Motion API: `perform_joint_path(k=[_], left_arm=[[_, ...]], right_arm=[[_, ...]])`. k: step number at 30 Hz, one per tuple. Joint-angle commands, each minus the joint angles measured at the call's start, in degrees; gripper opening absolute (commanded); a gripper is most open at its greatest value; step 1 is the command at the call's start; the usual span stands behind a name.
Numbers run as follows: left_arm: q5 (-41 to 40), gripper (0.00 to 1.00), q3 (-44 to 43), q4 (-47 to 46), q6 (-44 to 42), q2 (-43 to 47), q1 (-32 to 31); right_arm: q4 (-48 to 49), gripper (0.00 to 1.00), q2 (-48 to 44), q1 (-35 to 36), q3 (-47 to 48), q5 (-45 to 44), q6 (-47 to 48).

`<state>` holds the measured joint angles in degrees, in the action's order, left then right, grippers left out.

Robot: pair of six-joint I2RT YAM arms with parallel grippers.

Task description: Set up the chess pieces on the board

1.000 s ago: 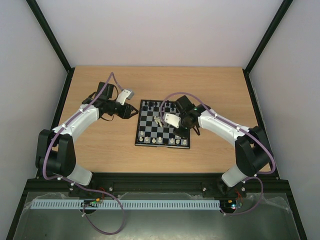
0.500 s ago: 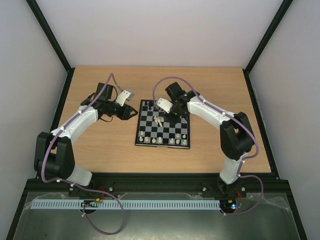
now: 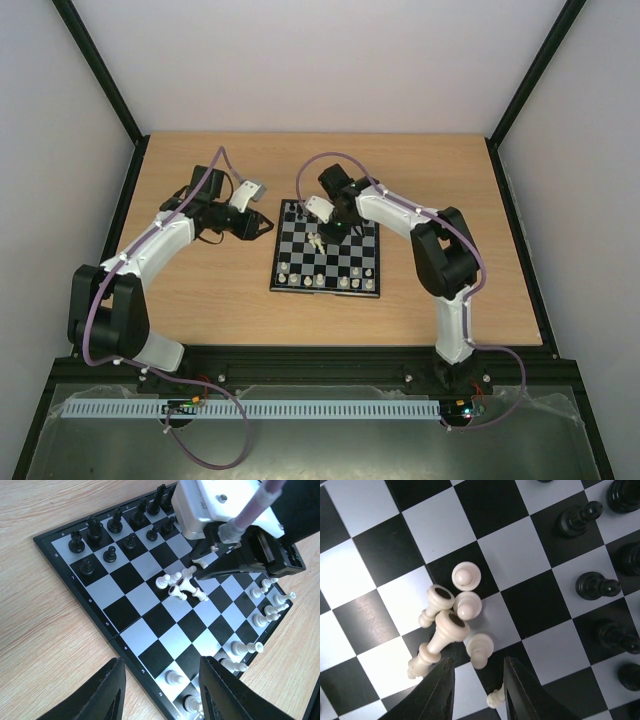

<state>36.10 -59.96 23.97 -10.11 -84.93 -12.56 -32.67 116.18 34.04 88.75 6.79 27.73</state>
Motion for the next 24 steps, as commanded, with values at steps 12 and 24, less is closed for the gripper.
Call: perform_joint_path(k=[12,24], left_arm=[[0.90,0.44,0.80,0.56,-0.53,1.47,0.68],[1.21,0.44,0.76,0.44,-0.28,1.06,0.64]], right_arm=[[-2.82,0.15,4.48,-0.20,4.59,-0.15,-1.45],[-3.07,0.07,3.41,-0.21,3.12,-0.60,-1.44]])
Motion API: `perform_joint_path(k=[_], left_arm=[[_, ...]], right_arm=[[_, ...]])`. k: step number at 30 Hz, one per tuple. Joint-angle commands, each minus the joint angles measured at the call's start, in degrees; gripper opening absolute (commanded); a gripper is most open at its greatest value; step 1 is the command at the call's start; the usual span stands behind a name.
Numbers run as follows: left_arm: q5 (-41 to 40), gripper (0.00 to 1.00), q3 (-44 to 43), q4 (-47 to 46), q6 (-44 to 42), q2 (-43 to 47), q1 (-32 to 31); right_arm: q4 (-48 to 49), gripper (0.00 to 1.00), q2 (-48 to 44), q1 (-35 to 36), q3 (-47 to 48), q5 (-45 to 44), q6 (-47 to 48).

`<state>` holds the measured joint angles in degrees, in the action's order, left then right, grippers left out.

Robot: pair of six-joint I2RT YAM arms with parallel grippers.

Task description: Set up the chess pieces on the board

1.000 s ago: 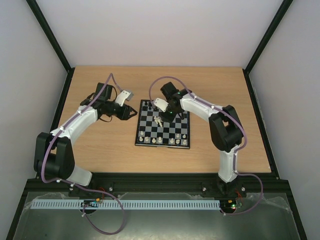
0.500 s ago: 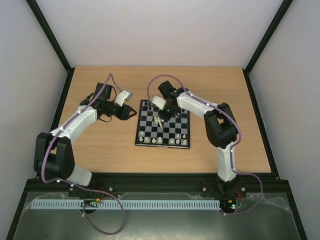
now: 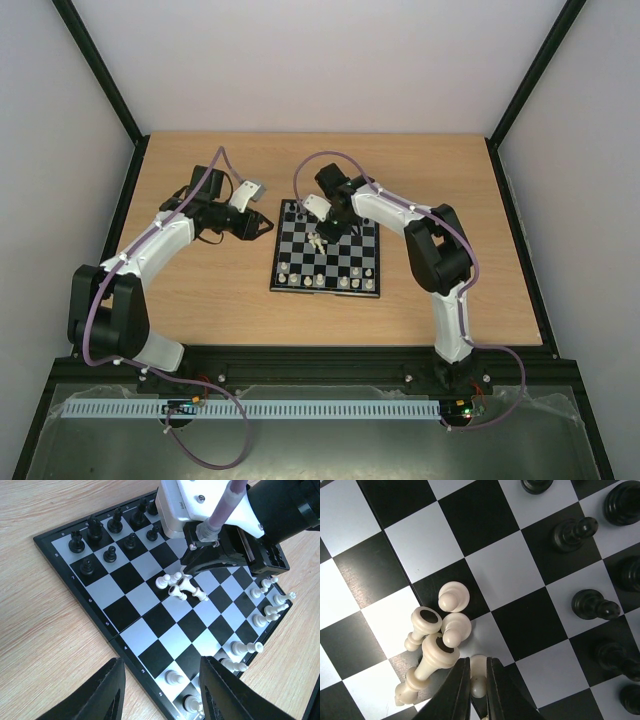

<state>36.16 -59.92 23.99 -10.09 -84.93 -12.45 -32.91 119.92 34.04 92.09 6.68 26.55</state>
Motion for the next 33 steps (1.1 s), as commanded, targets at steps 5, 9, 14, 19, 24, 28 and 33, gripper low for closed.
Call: perform_joint_path(k=[5,9,14,19,24,28,33], left_arm=[[1.24,0.44,1.00,0.20,-0.24,1.03,0.49],[1.43,0.44,1.21,-0.09,-0.03,1.07,0.53],[1.62,0.44,1.33,-0.34,0.14,0.83,0.47],[1.93,0.44,1.22,-0.58,0.48,0.47,0.46],[1.94,0.44,0.63,-0.52,0.51,-0.09,0.42],[1.98,0.45,-0.02,-0.33,0.58,-0.52,0.41],[1.96,0.45,-0.02,-0.25,0.59,-0.59,0.41]], right_arm=[[-3.32,0.04,-3.33,-0.20,-0.67,-0.86,-0.11],[-3.44,0.03,-8.08,-0.20,-3.59,-0.83,0.30],[-4.74,0.03,-14.22,-0.21,-8.50,1.11,0.74],[-4.50,0.04,-20.54,-0.22,-15.78,2.90,1.47],[-4.10,0.04,-23.21,-0.12,-22.02,3.30,2.80],[-3.32,0.05,-23.87,-0.12,-24.66,3.66,2.43],[-1.60,0.05,-23.17,-0.12,-25.58,3.57,1.75]])
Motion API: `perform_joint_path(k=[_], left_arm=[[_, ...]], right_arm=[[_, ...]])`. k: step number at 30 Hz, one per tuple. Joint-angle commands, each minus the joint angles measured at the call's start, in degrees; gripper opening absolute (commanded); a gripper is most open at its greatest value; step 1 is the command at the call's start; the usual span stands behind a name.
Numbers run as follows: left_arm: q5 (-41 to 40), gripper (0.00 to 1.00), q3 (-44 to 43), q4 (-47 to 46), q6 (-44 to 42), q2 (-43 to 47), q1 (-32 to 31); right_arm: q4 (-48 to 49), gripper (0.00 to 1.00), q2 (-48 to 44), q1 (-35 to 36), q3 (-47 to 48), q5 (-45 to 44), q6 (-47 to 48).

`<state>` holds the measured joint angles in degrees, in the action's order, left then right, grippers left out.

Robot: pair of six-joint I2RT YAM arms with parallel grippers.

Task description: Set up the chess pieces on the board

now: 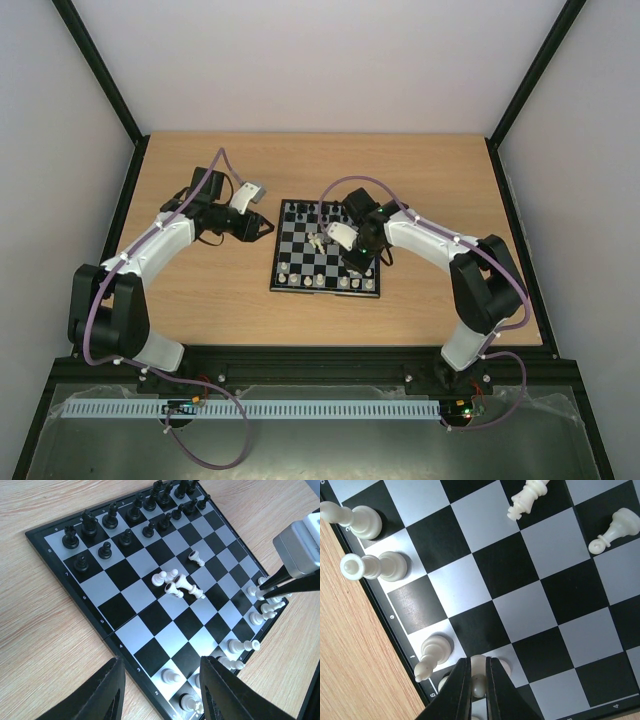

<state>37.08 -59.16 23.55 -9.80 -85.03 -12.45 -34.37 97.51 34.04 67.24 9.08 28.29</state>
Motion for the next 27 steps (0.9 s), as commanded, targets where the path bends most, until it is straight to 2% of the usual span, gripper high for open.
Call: perform_joint_path(k=[1,18,27], left_arm=[[1.04,0.45,-0.71,0.25,0.24,-0.48,0.41],[0.70,0.45,-0.47,0.41,-0.18,-0.13,0.41],[0.67,0.45,-0.42,0.76,-0.40,-0.13,0.41]], right_arm=[[0.26,0.05,-0.53,-0.12,-0.72,1.04,-0.26],[0.76,0.07,3.84,0.41,0.19,4.26,-0.57],[2.37,0.07,4.72,0.45,-0.34,2.79,-0.83]])
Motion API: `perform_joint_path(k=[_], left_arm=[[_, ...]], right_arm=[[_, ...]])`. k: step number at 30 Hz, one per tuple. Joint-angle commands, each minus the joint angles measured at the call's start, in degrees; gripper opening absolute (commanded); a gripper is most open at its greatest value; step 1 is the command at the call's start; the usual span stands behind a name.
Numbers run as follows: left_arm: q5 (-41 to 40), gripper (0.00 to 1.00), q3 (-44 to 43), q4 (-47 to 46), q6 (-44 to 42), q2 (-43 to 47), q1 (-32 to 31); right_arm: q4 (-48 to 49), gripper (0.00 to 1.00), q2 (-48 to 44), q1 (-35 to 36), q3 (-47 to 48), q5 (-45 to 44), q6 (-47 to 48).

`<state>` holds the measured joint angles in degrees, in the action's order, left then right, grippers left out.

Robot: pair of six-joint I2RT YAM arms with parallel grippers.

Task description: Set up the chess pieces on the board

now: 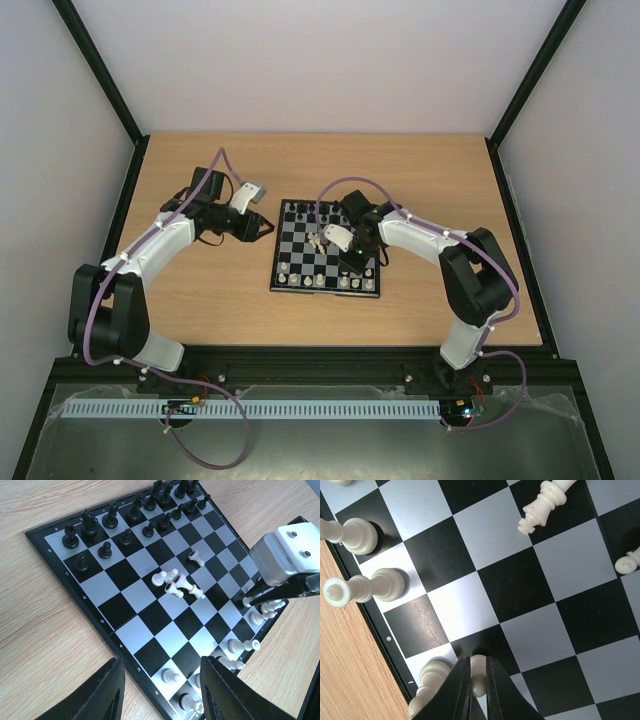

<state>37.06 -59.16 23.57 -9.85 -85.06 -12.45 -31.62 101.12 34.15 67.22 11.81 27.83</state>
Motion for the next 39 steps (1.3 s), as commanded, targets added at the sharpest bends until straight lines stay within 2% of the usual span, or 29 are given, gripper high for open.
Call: perform_joint_path(k=[1,6,17,24,28,32,35,39], left_arm=[[0.63,0.45,-0.38,0.73,-0.35,-0.07,0.41],[0.52,0.45,-0.27,1.12,-0.61,-0.02,0.43],[0.64,0.45,-0.50,1.51,-0.96,-0.19,0.41],[-2.08,0.44,-1.98,3.15,-4.86,-1.37,-0.08],[-4.09,0.42,-3.39,6.18,-12.91,-1.43,-2.78],[-6.60,0.42,-7.04,11.36,-27.30,-2.61,-7.59],[-7.56,0.43,-9.65,11.75,-37.14,-4.38,-9.92],[-8.51,0.43,-15.58,13.20,-46.84,-9.48,-12.89]], right_arm=[[-0.22,0.07,1.15,0.31,-0.43,0.05,-0.45],[0.35,0.08,1.66,0.30,-0.76,0.14,-1.03],[-2.91,0.25,-1.62,-0.06,1.58,-1.23,1.29],[-3.68,0.27,-2.86,-4.44,7.01,1.48,-6.10],[-3.12,0.27,-0.91,-7.86,9.18,1.97,-10.13],[-3.62,0.27,-0.59,-12.21,10.38,4.33,-11.57],[-4.40,0.27,-1.62,-14.34,10.00,6.23,-11.76],[-4.65,0.27,-4.59,-16.10,7.49,6.37,-11.42]])
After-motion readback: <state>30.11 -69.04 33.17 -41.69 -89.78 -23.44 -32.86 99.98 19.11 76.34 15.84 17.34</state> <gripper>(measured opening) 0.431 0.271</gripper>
